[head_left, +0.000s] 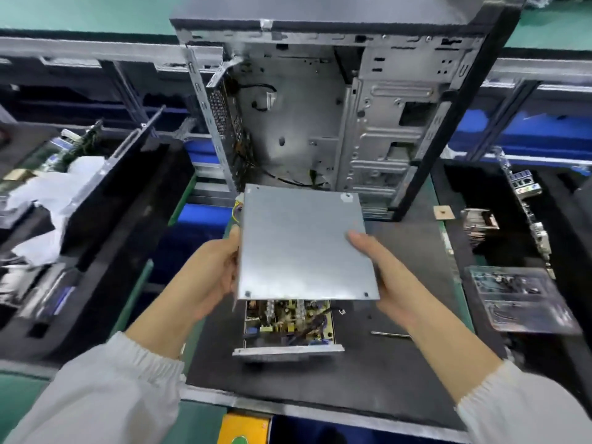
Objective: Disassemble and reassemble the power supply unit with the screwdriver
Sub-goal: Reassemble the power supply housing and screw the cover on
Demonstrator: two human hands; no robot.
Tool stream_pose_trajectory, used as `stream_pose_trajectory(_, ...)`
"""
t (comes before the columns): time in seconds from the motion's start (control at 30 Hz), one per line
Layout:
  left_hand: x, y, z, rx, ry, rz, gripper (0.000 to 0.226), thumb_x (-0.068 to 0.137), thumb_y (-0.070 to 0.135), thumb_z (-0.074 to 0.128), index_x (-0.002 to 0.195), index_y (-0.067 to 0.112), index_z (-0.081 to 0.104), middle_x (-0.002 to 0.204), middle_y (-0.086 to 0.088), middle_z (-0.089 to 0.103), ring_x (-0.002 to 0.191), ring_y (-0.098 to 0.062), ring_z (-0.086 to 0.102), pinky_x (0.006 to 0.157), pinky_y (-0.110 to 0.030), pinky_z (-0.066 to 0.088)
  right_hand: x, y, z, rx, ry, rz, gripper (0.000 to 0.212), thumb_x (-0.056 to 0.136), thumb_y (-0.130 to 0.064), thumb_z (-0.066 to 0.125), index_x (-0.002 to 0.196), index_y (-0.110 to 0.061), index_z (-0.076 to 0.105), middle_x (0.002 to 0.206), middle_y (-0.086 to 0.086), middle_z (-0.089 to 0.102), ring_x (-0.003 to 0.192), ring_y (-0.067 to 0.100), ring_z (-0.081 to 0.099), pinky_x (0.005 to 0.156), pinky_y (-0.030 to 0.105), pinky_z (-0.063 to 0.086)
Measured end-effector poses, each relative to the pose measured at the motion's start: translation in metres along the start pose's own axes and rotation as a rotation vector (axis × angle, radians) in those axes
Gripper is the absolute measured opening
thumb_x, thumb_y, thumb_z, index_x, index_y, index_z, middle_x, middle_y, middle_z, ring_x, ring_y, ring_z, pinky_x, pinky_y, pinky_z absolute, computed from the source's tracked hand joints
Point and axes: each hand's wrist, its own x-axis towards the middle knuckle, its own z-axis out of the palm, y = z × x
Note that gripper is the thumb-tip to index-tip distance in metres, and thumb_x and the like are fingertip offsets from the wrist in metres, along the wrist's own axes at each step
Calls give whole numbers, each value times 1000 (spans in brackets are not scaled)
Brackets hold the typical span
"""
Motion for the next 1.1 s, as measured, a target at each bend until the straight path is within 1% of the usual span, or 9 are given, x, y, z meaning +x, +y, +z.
stream_pose_trajectory(0.1, -14, -22, -12, -28, -14, -33, 61, 84, 75, 37, 113, 34, 71, 122, 0, 69, 112, -21, 66, 102, -52, 45, -9, 28, 6, -153, 41, 47, 73, 70, -57, 73, 133, -31, 46, 122, -3, 64, 112, 27, 61, 102, 53, 41)
stream_pose_trajectory(0.23, -21, -44, -21, 10, -17, -80, 94, 62, 92, 51, 112, 14, 69, 123, -16, 65, 113, -34, 63, 106, -63, 37, -14, 52, 11, -213, 74, 70, 80, 66, -60, 73, 134, -31, 44, 121, -4, 64, 109, 17, 62, 101, 48, 43)
stream_pose_trajectory(0.4, -16, -65, -19, -64, -54, -112, 70, 83, 72, 34, 132, 29, 58, 126, -3, 67, 117, -27, 63, 104, -55, 45, -13, 68, 6, -239, 74, 140, 72, 70, -57, 70, 133, -31, 46, 117, -11, 66, 104, 10, 64, 94, 35, 48)
stream_pose_trajectory(0.47, -14, -73, -15, -122, -66, -116, 68, 84, 69, 35, 134, 28, 56, 126, -2, 67, 115, -23, 65, 90, -42, 57, -13, 71, 5, -260, 85, 156, 72, 70, -60, 69, 132, -31, 46, 117, -12, 65, 104, 8, 63, 95, 33, 47)
stream_pose_trajectory(0.57, -14, -76, -10, -172, -65, -129, 65, 85, 70, 35, 132, 31, 57, 125, 0, 68, 112, -20, 66, 75, -29, 59, -10, 71, 1, -274, 75, 171, 70, 69, -61, 68, 129, -32, 46, 116, -12, 66, 102, 7, 64, 93, 32, 48)
stream_pose_trajectory(0.67, -11, -76, -9, -182, -72, -131, 63, 86, 72, 34, 130, 33, 58, 124, 2, 68, 111, -18, 66, 74, -27, 58, -9, 69, -2, -277, 60, 178, 66, 70, -61, 68, 126, -34, 47, 113, -13, 67, 99, 7, 65, 86, 30, 50)
stream_pose_trajectory(0.83, -8, -77, -11, -102, -69, -142, 66, 85, 77, 35, 129, 34, 59, 122, 1, 69, 110, -21, 67, 74, -27, 59, -8, 67, -5, -265, 33, 231, 67, 69, -60, 71, 124, -30, 48, 112, -8, 68, 101, 14, 65, 91, 37, 52)
stream_pose_trajectory(1.0, -6, -78, -17, 34, -67, -176, 68, 79, 86, 36, 127, 43, 58, 124, 5, 68, 111, -19, 67, 78, -32, 58, -6, 64, -5, -402, 1, 215, 71, 73, -62, 65, 132, -29, 45, 113, -11, 67, 96, 6, 66, 79, 23, 51)
stream_pose_trajectory(1.1, -9, -81, -18, 42, -54, -177, 58, 83, 82, 33, 120, 46, 61, 120, 5, 70, 108, -20, 68, 79, -37, 57, -2, 66, -7, -430, 7, 214, 75, 69, -64, 66, 133, -31, 44, 114, -7, 66, 97, 8, 66, 86, 28, 53)
